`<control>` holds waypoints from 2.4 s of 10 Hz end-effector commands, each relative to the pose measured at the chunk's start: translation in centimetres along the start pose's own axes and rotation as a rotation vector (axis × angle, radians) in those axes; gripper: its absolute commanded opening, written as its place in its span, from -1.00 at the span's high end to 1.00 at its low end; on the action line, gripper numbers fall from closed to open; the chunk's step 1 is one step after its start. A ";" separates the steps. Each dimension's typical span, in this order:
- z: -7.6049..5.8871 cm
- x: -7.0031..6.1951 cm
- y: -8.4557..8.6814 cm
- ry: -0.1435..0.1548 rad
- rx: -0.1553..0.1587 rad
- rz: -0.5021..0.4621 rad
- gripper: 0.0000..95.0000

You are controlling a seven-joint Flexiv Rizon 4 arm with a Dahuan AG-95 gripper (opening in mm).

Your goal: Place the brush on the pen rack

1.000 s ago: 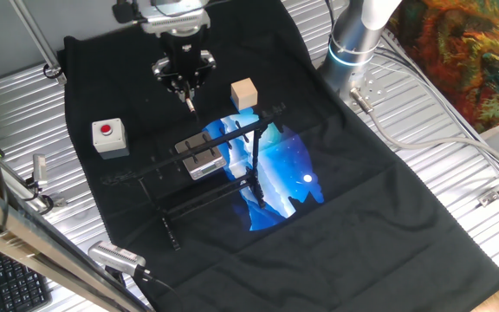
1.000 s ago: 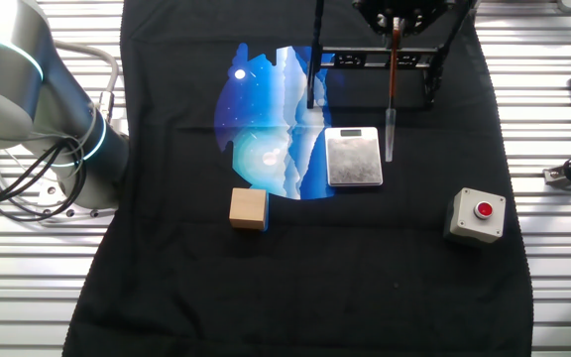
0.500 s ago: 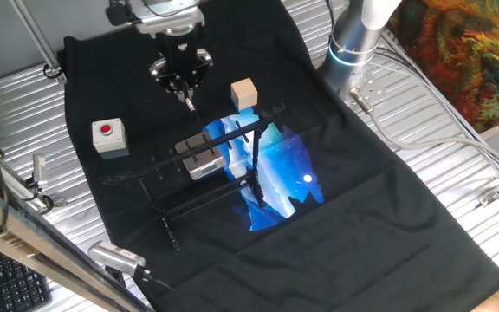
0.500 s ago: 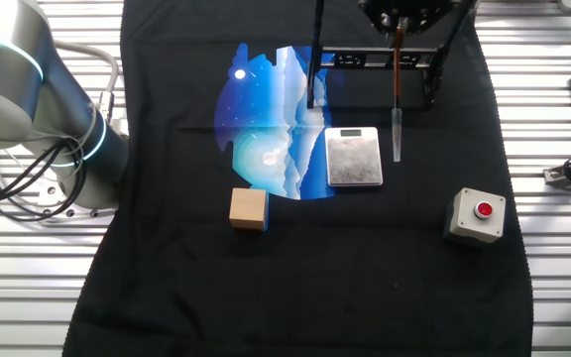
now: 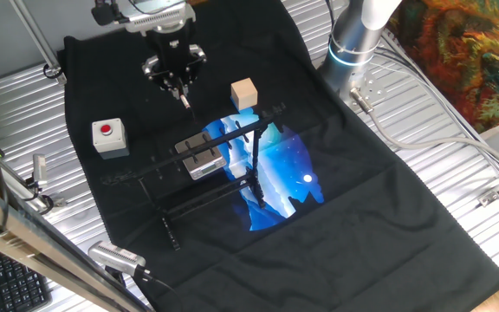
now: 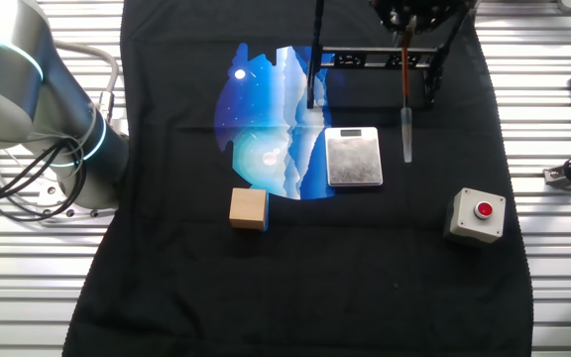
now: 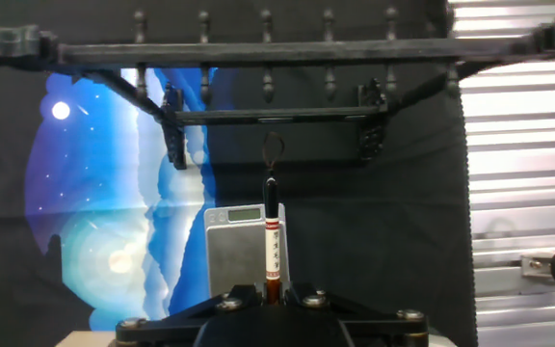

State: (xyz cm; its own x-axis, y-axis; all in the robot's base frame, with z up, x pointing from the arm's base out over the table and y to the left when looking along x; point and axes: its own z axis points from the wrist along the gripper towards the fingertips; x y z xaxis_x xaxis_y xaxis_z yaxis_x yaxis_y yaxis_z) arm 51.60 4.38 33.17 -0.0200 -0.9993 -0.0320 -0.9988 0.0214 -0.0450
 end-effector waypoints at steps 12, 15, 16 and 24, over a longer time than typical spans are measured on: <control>-1.3 -1.4 -1.4 -0.006 0.000 -0.013 1.00; -1.0 -1.5 -1.4 -0.008 0.004 0.008 1.00; -0.9 -1.6 -1.3 -0.007 0.006 0.012 1.00; -0.3 -2.2 -1.1 -0.005 0.010 0.031 1.00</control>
State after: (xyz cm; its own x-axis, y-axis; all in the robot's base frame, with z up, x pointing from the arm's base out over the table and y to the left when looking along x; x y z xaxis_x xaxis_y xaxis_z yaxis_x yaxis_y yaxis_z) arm 52.68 6.52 33.57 -0.0507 -0.9980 -0.0376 -0.9972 0.0527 -0.0526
